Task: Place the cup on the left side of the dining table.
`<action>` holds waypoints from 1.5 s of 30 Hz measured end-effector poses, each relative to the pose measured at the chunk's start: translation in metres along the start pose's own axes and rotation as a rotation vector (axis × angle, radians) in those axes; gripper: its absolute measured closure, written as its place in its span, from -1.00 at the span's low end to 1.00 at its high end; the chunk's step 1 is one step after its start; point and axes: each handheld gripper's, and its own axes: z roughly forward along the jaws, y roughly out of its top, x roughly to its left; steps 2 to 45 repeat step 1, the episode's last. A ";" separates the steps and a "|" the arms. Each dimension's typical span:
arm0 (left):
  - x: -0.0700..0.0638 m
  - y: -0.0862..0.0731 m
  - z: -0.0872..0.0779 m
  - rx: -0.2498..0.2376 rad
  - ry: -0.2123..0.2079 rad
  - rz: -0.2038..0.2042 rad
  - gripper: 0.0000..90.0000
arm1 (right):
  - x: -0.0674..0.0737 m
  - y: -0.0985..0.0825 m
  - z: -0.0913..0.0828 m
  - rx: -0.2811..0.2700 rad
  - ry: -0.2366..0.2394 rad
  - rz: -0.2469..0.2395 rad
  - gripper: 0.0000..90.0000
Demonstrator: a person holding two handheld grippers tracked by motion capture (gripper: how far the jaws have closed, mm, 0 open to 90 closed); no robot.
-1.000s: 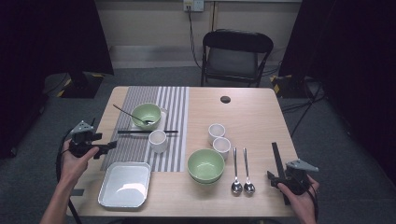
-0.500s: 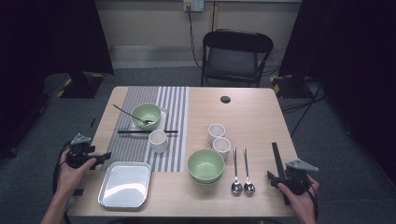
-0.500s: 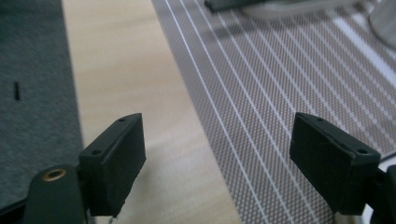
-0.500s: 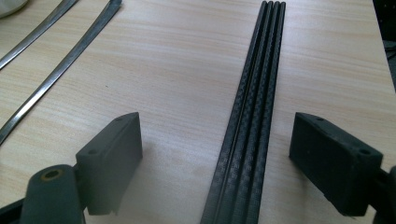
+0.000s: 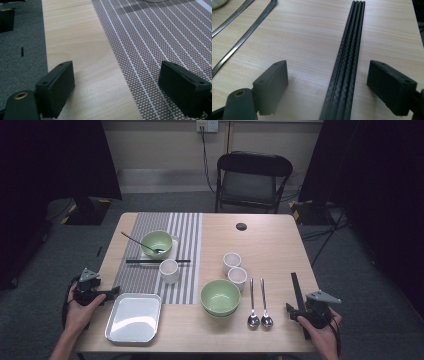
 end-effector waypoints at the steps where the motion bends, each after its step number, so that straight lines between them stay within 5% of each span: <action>1: 0.000 0.000 0.000 0.000 0.000 0.000 -0.72 | 0.000 0.000 0.000 0.000 0.000 0.000 -0.64; 45: 0.000 0.000 0.000 0.000 0.000 0.000 -0.72 | 0.000 0.000 0.000 0.000 0.000 0.000 -0.64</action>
